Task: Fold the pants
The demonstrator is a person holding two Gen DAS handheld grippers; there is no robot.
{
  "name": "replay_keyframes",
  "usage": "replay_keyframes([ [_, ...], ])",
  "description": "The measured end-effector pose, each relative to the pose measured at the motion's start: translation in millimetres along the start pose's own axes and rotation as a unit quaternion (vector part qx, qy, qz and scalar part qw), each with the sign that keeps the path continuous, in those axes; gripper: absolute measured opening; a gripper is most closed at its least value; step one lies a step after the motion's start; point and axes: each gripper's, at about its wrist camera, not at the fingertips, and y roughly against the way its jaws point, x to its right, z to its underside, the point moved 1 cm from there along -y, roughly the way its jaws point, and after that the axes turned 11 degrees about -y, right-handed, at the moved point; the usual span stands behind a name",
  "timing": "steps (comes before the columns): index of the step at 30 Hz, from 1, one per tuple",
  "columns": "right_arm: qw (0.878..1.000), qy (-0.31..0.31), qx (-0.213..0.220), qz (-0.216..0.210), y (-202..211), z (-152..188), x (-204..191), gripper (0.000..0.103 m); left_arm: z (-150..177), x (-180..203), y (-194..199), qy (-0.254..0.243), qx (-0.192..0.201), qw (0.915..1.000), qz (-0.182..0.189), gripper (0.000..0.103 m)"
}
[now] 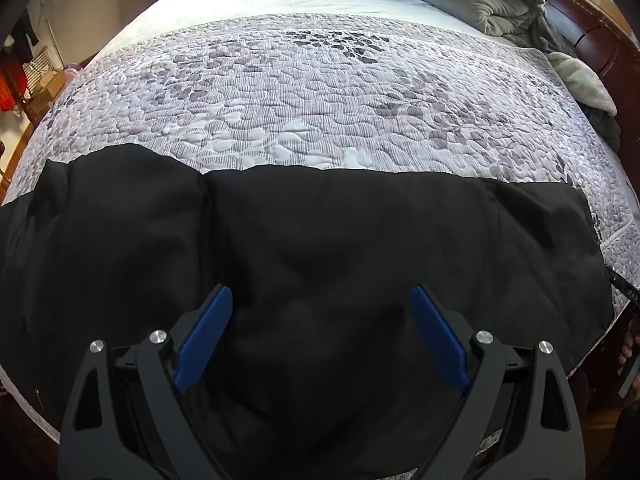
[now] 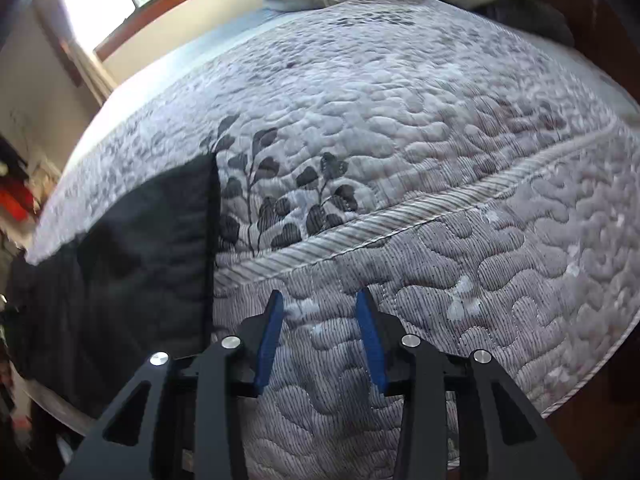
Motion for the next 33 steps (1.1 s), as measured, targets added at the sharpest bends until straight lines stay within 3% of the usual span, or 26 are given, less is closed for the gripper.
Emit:
replay_keyframes([
  [2, 0.999, 0.046, 0.006, 0.019, -0.1, 7.8, -11.3, 0.050, -0.1, 1.0, 0.1, 0.001, -0.001, 1.0000, -0.001, 0.091],
  [4, 0.994, 0.102, 0.013, 0.028, 1.1, 21.8, -27.5, 0.052, -0.8, 2.2, 0.2, 0.000, -0.002, 1.0000, -0.001, 0.091],
  [6, 0.993, 0.119, 0.020, 0.020, 3.8, 29.4, -35.5, 0.051, -1.3, 3.4, -0.1, -0.001, -0.003, 1.0000, -0.002, 0.091],
  [10, 0.995, 0.075, 0.015, -0.061, 15.4, 34.2, -29.1, 0.047, -1.5, 5.5, 0.0, -0.002, -0.004, 1.0000, -0.004, 0.091],
  [13, 0.989, 0.034, 0.002, -0.147, 21.8, 30.1, -22.3, 0.047, -2.0, 5.5, 0.1, -0.003, -0.004, 1.0000, -0.003, 0.091],
  [15, 0.982, 0.017, -0.006, -0.190, 23.3, 26.0, -24.0, 0.054, -1.8, 5.3, 0.1, 0.000, -0.004, 1.0000, -0.002, 0.091],
  [17, 0.976, 0.003, -0.018, -0.216, 19.2, 22.2, -29.2, 0.073, -2.0, 5.3, -0.3, 0.002, -0.005, 1.0000, -0.001, 0.091],
  [19, 0.970, -0.001, -0.038, -0.238, 11.7, 20.0, -38.5, 0.076, -1.7, 6.0, -0.3, -0.001, -0.005, 1.0000, -0.003, 0.091],
  [24, 0.975, 0.052, -0.078, -0.200, -11.0, 24.7, -74.3, 0.078, -2.1, 5.5, -0.6, -0.003, -0.007, 1.0000, -0.003, 0.091],
  [25, 0.977, 0.063, -0.080, -0.189, -13.6, 26.4, -80.0, 0.076, -2.0, 5.2, -0.7, -0.003, -0.007, 1.0000, -0.002, 0.091],
  [27, 0.977, 0.067, -0.080, -0.186, -15.8, 24.4, -82.9, 0.055, -2.0, 5.0, -1.3, -0.003, -0.008, 1.0000, -0.003, 0.091],
  [28, 0.977, 0.057, -0.084, -0.189, -16.7, 21.8, -80.2, 0.039, -1.9, 4.9, -1.8, -0.004, -0.009, 1.0000, -0.003, 0.091],
  [31, 0.975, 0.053, -0.084, -0.197, -15.2, 18.2, -79.4, 0.024, -1.5, 5.2, -4.1, -0.005, -0.010, 0.9999, -0.005, 0.091],
  [33, 0.979, 0.069, -0.074, -0.176, -10.6, 15.9, -86.2, 0.021, -1.3, 5.0, -5.4, -0.006, -0.009, 0.9999, -0.007, 0.091],
])
